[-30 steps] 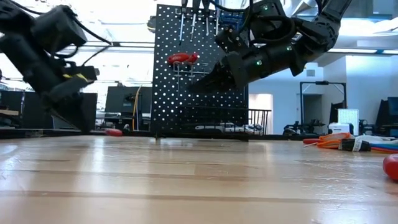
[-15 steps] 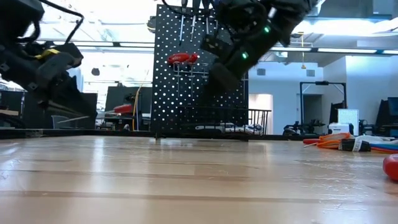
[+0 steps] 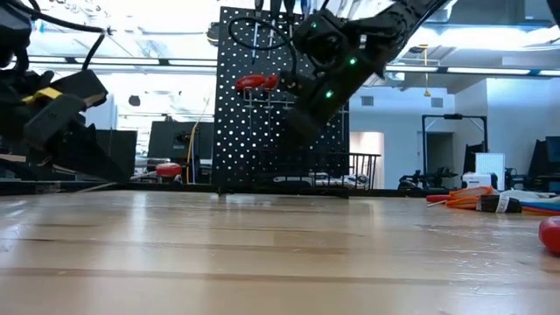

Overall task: Hang tools onto peg board
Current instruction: Hang the red allen wrench on the pegboard

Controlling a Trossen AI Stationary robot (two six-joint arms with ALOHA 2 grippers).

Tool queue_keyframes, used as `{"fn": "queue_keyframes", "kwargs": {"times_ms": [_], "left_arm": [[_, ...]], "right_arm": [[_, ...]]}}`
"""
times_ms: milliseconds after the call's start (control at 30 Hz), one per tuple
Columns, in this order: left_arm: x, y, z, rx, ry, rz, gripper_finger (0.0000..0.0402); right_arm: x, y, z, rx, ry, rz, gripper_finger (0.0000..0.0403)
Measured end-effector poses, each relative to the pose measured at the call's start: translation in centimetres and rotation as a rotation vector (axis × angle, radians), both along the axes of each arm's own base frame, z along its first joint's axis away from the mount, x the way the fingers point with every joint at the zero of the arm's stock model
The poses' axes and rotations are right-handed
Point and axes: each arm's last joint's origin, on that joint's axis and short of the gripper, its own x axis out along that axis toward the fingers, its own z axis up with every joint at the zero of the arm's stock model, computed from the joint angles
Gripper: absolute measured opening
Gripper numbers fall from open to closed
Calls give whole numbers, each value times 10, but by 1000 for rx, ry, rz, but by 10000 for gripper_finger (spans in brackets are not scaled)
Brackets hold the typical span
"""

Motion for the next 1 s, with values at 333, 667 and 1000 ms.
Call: {"fn": "queue_keyframes", "kwargs": {"times_ms": [333,667,1000], "left_arm": [[0,0,-3,3,8,11,0],[0,0,-3,2,7,13,0],[-1,-3,1,-18,-14,-10,0]], "right_arm": [[18,-12,-23,-86,10,45,70],[43,-26,-32,-115,13,56,70],[43,-9,-6,-118,-25,77,70]]}}
